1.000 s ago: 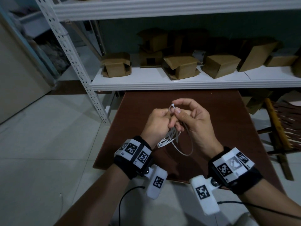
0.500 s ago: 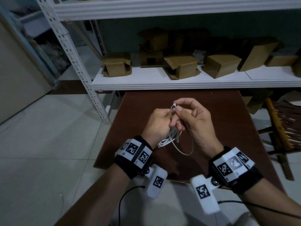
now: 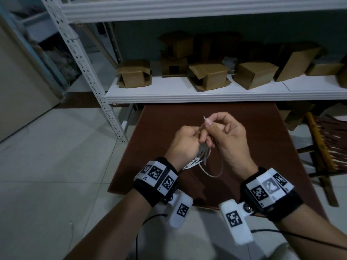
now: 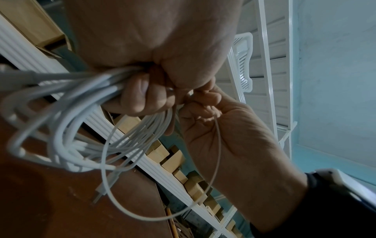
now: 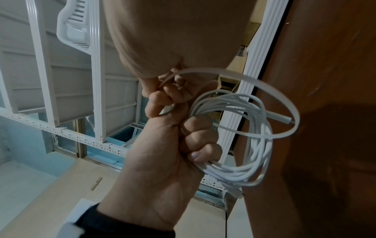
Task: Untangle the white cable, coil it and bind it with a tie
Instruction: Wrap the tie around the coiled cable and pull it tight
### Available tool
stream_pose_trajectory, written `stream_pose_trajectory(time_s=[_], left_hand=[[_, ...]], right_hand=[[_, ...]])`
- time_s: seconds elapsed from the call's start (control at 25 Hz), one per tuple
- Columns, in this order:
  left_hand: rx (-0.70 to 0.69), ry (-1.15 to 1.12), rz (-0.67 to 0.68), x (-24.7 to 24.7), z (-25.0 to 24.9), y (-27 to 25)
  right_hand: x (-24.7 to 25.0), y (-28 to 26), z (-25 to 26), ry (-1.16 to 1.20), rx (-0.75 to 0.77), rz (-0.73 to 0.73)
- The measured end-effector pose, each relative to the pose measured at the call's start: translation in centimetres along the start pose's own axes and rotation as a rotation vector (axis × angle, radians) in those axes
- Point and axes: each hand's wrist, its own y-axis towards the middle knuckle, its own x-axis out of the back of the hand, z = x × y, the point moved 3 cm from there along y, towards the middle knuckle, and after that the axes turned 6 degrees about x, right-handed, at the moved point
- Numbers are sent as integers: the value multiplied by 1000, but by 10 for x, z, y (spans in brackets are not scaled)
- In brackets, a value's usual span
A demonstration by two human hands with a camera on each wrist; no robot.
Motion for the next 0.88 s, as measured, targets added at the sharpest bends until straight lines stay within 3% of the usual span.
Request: stream_pose_trajectory(time_s=[0.36,0.56,0.64,0.76,0.88], left_hand=[[-81,57,74,3,6,10],[-14,-340,281,6,-5,0],[50,-329,226,5,-8,-2],[25,-128,88,2,-14,-6],[47,-133,59,-2,-13,-8]], right_hand=[[9,4,-2,36,-49,-39],[17,8,4,-39,14,-70],[19,7,4,-167,64,-56],[16,1,1,-357,153,-7],[18,-2,-2,-489,226,-4]])
